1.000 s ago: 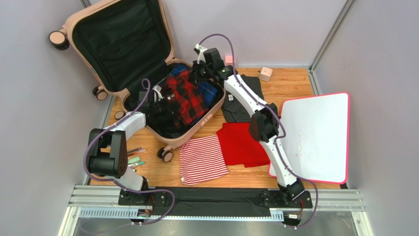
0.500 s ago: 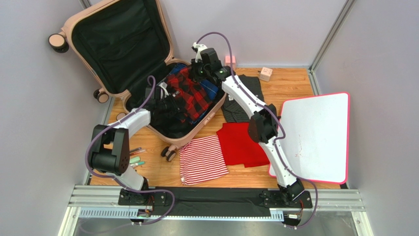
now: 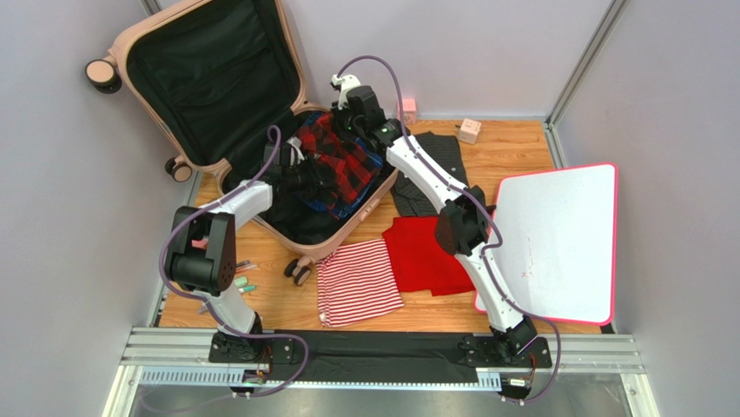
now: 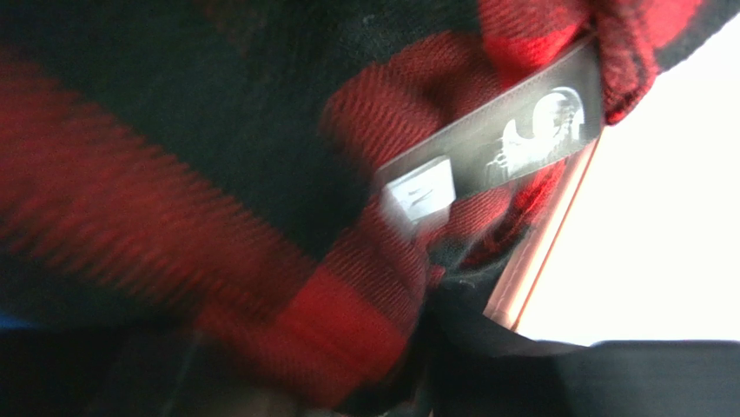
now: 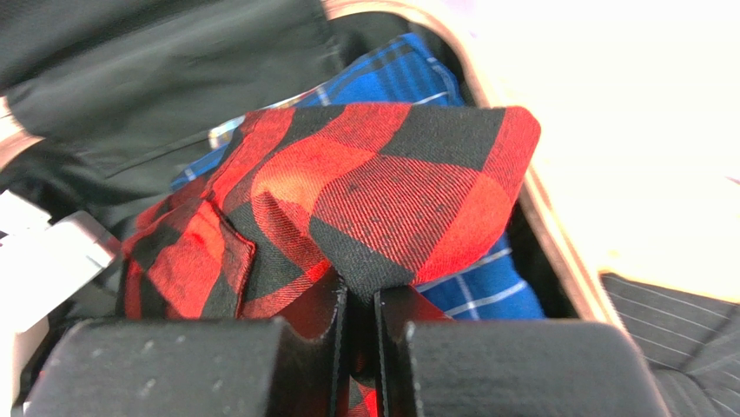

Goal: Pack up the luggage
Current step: Place the clothes in the luggage.

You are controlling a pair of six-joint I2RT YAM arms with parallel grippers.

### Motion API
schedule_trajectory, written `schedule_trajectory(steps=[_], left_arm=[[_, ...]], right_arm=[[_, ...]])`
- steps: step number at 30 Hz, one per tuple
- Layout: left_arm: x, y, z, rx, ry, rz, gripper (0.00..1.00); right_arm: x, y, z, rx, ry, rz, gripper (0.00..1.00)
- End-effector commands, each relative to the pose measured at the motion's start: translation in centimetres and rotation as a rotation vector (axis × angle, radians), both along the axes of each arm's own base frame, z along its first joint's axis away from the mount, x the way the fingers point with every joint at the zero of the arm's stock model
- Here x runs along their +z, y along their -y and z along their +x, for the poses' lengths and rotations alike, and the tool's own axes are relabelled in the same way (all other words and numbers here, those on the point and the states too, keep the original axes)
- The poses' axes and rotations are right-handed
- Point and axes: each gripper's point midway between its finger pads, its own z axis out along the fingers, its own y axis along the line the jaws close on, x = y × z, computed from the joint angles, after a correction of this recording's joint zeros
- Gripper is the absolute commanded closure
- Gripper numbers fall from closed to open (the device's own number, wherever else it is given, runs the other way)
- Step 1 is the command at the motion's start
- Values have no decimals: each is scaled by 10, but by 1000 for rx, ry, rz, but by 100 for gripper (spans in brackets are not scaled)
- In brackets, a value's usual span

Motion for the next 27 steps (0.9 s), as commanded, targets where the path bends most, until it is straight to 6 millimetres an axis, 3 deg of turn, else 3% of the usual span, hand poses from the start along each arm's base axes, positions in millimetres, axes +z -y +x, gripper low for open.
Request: schedule_trajectory(steps=[1,2,4,5,6,9,12,13,18,19,21,22,25,26,27], left_arm=[[18,12,9,-41,38,-19,46],[20,11,8,-44,39,-13,37],[26,6,1,-56,43,19,17],[29,2,0,-53,49,32,15],[32,-1,-3,-58,57,45,14],[55,-19,-18,-39,91,83,11],[64,-45,-27,2,103,129,9],[72,-52,-31,15,125,135,9],[72,-93,-43,91,126,182,8],[69,-102,-42,112,119,186,7],[60,-118,-38,143,94,166,7],[59,-129,-35,174,88,155,7],[56,-138,-24,191,94,134,8],[56,-139,-20,190,104,138,8],[58,-139,-14,184,112,134,8]], right_arm=[[98,16,15,-96,242,64,92],[97,20,17,-113,243,54,91],[101,23,18,-121,257,44,72],[103,23,17,-120,262,42,60],[104,23,17,-118,262,44,41],[112,23,12,-102,265,54,19],[122,24,1,-81,251,71,8],[136,28,-6,-75,260,82,6],[142,27,-32,-3,206,100,1],[126,26,-40,17,155,79,1],[125,17,-65,85,106,88,1],[100,12,-76,113,50,55,1],[86,-8,-120,210,-2,37,0],[64,-18,-139,246,-53,14,0],[60,-22,-151,275,-75,19,0]])
